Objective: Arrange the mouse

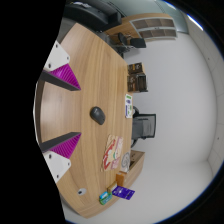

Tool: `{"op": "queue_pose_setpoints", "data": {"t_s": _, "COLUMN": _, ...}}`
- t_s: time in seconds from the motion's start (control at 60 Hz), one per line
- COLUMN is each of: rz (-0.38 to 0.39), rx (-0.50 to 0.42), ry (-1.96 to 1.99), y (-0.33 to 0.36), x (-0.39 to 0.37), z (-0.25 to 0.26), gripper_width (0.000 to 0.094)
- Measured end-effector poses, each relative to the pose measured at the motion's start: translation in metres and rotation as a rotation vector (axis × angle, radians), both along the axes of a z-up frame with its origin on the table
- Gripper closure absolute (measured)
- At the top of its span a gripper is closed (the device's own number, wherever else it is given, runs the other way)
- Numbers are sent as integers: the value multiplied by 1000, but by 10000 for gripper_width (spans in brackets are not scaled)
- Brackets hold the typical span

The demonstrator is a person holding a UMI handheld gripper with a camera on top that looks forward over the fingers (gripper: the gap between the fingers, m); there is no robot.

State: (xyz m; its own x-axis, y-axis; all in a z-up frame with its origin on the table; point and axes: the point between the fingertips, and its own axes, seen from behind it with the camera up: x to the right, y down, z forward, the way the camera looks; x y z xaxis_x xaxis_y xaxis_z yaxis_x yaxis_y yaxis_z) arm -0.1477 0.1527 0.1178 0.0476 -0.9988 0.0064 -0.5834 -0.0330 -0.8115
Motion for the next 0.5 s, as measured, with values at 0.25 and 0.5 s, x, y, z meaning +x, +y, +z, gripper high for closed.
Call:
{"op": "queue_pose_setpoints", "data": {"t_s": 0.25, "rz": -52, "rx": -31, "ry": 25, "y": 10, "x": 88, "z": -55, "gripper_width": 71}}
{"op": "queue_pose_setpoints", "data": {"t_s": 0.5, "rz": -72, "rx": -31, "ry": 70, "y": 5, "x": 155, "z": -108, "gripper_width": 68}}
